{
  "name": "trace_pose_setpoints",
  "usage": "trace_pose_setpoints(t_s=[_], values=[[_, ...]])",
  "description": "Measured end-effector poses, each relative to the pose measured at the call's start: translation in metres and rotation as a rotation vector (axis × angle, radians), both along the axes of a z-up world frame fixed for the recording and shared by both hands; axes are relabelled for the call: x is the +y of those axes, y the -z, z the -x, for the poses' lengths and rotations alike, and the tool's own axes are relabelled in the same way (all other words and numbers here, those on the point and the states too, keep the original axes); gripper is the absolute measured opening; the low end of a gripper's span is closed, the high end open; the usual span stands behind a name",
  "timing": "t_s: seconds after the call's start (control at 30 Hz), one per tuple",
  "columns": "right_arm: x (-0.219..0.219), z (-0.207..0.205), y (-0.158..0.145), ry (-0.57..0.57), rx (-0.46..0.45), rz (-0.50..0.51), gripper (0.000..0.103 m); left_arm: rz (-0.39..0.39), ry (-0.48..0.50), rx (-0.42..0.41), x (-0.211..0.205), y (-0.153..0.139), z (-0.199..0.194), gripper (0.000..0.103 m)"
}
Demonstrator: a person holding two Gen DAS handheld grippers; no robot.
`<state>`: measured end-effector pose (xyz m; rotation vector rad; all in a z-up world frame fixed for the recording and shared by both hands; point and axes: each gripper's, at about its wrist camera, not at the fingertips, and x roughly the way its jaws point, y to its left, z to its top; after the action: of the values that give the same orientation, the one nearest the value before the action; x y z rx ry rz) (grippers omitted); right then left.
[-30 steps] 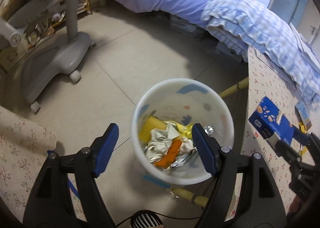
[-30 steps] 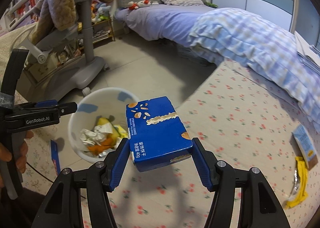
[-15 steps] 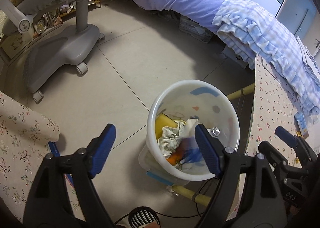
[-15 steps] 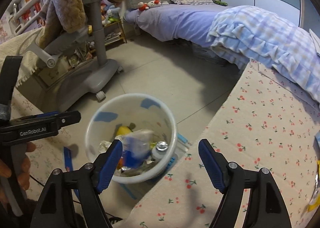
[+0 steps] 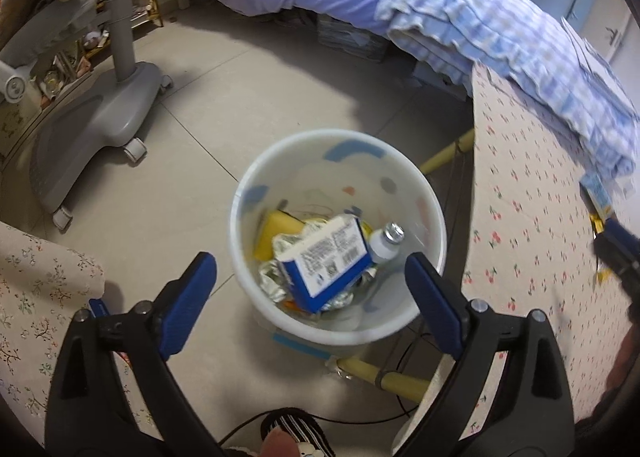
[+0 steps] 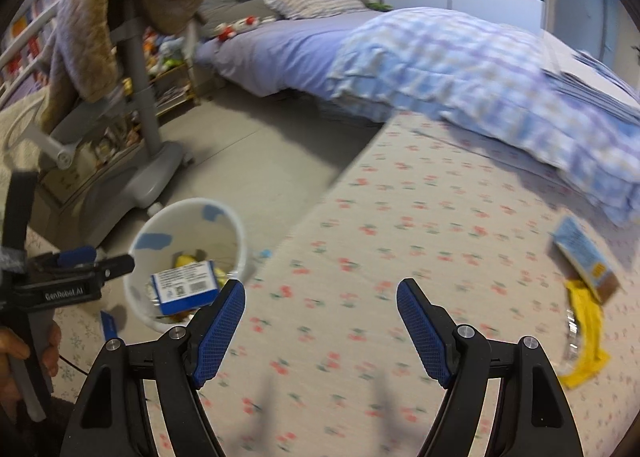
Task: Collect trash
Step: 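Grasp the yellow foil-lined wrapper with the right tool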
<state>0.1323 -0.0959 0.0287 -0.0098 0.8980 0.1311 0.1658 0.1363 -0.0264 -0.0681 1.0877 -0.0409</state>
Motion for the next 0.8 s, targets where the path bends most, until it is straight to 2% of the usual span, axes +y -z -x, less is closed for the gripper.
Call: trace_pose_setpoints(t_s=[0.33, 0.6, 0.8], values=[[-0.103, 0.037, -0.004, 0.163, 0.019, -0.027, 0.08, 0.036, 0.028, 0.009, -0.033, -0.002, 0.004, 0.095], [-0.183, 0.057, 0.001, 0.281, 0.039, -0.006, 0.08, 0.058, 0.089, 0.001, -0.083, -0.007, -0.001, 0.095], [-0.241, 0.065, 0.008, 0.382, 0.066, -0.036, 0.08, 0.078, 0.124, -0.023, -0.119, -0.013, -0.008, 0.095]])
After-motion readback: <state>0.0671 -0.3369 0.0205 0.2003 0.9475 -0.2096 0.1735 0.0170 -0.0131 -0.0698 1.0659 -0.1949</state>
